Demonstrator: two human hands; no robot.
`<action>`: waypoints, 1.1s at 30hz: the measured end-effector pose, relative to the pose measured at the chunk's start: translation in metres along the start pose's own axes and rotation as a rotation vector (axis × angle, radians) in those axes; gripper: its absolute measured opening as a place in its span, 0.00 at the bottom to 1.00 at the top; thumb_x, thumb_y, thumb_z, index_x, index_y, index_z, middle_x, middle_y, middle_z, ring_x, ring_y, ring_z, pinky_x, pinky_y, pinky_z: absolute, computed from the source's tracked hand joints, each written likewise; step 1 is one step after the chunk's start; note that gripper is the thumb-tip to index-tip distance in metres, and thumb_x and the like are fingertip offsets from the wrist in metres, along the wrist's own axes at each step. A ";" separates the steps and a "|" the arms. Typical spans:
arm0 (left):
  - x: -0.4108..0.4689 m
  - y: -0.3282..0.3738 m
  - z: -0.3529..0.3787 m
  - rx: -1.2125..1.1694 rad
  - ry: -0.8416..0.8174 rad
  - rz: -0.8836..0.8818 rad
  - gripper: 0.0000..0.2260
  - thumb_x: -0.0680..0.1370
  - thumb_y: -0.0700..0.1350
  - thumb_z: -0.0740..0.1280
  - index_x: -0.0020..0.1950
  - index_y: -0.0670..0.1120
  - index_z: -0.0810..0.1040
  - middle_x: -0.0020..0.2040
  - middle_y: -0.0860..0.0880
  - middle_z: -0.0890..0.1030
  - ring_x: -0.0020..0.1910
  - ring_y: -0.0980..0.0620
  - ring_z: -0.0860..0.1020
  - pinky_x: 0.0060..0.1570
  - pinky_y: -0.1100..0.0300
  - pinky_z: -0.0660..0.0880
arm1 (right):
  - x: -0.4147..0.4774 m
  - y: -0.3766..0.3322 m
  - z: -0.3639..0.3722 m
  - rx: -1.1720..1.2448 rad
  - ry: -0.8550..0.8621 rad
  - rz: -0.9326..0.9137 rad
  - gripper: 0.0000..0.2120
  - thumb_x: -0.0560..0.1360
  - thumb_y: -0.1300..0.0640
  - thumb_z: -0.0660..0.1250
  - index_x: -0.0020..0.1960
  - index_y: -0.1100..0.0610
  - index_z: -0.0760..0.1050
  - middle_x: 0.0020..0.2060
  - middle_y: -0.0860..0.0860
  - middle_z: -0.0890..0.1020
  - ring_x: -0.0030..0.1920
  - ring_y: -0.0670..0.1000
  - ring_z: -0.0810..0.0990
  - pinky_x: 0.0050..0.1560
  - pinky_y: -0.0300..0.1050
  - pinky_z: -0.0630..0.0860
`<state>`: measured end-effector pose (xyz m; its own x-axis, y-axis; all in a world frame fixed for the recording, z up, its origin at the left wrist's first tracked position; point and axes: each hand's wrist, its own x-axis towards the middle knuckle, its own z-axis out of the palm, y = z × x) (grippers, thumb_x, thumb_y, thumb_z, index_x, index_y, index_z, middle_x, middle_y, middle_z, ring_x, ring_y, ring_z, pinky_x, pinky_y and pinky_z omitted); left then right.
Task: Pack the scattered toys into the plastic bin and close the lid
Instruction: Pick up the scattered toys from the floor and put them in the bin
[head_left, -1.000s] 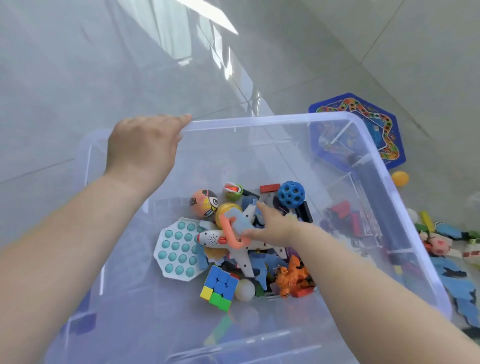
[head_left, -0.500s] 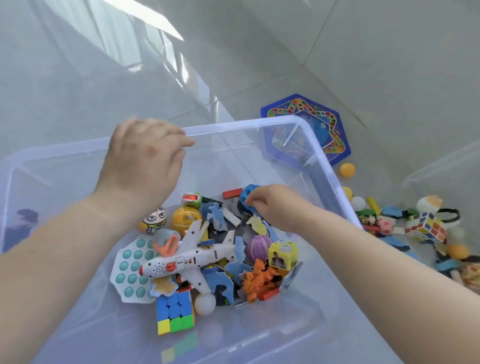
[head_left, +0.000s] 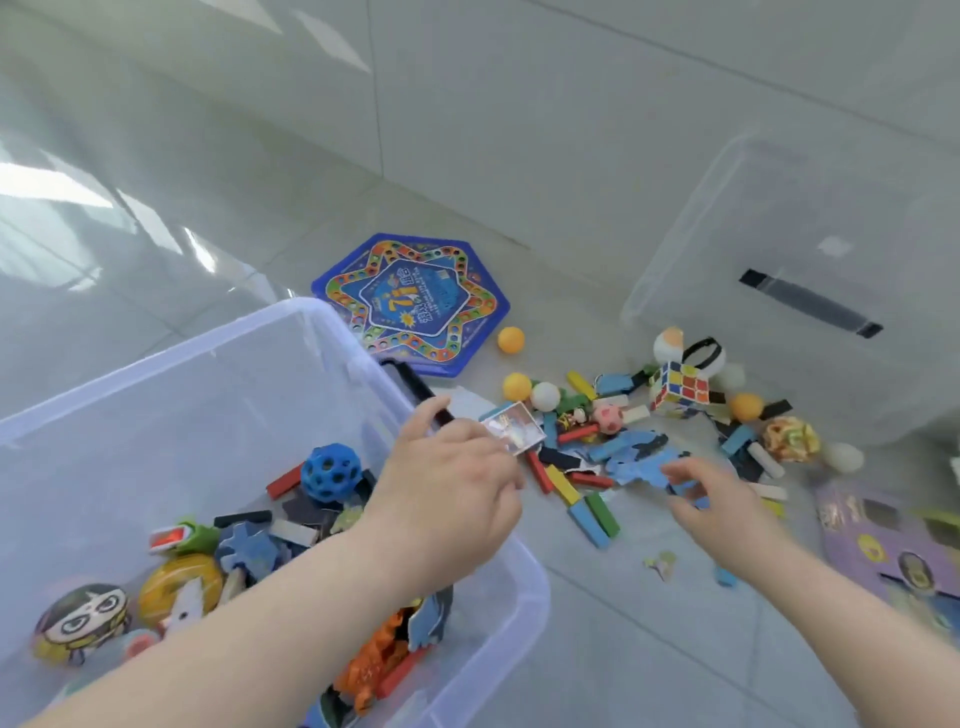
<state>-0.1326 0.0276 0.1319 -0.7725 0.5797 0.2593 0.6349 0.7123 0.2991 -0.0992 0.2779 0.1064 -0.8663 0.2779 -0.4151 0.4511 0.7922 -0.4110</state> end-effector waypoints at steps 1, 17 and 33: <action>0.007 0.001 0.001 0.030 -0.036 -0.015 0.14 0.66 0.46 0.54 0.29 0.51 0.79 0.30 0.57 0.82 0.36 0.55 0.82 0.56 0.56 0.60 | 0.001 0.023 0.002 -0.044 -0.052 0.040 0.19 0.76 0.62 0.62 0.66 0.57 0.68 0.64 0.55 0.72 0.60 0.52 0.71 0.58 0.41 0.66; 0.101 0.094 0.102 0.301 -0.675 -0.262 0.18 0.76 0.40 0.57 0.66 0.48 0.67 0.63 0.47 0.71 0.65 0.46 0.68 0.63 0.54 0.63 | 0.082 0.052 0.056 -0.323 -0.107 -0.204 0.35 0.76 0.44 0.58 0.75 0.45 0.42 0.75 0.52 0.36 0.75 0.59 0.37 0.72 0.62 0.41; 0.072 0.070 0.199 -0.115 -0.442 -0.812 0.23 0.74 0.53 0.66 0.67 0.52 0.66 0.74 0.50 0.56 0.71 0.44 0.59 0.68 0.53 0.58 | 0.086 0.088 0.053 -0.406 -0.198 -0.176 0.11 0.74 0.47 0.62 0.45 0.53 0.65 0.47 0.52 0.71 0.60 0.56 0.68 0.59 0.47 0.62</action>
<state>-0.1460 0.1977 -0.0118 -0.8996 0.0360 -0.4353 -0.1228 0.9356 0.3311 -0.1225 0.3426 -0.0085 -0.8466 0.0425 -0.5305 0.1467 0.9768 -0.1558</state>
